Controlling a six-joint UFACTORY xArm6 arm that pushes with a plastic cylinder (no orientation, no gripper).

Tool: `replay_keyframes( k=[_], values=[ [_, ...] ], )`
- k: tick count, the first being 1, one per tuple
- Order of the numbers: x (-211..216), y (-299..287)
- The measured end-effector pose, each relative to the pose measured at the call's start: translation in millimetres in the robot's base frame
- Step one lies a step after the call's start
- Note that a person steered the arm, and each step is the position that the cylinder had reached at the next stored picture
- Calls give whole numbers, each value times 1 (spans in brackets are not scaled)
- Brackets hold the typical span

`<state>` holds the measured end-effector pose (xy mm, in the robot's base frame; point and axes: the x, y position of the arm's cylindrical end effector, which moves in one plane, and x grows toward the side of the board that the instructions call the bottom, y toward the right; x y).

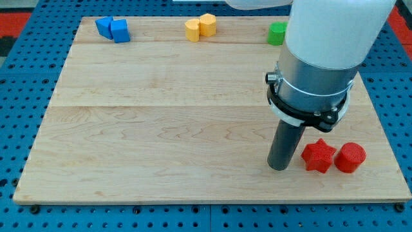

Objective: Place your arm to the top right of red circle

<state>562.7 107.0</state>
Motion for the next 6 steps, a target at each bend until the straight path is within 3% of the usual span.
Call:
replay_keyframes(
  k=[1, 2, 5, 6],
  values=[
    [-2, -1],
    [-24, -38],
    [-161, -81],
    [-152, -61]
  ],
)
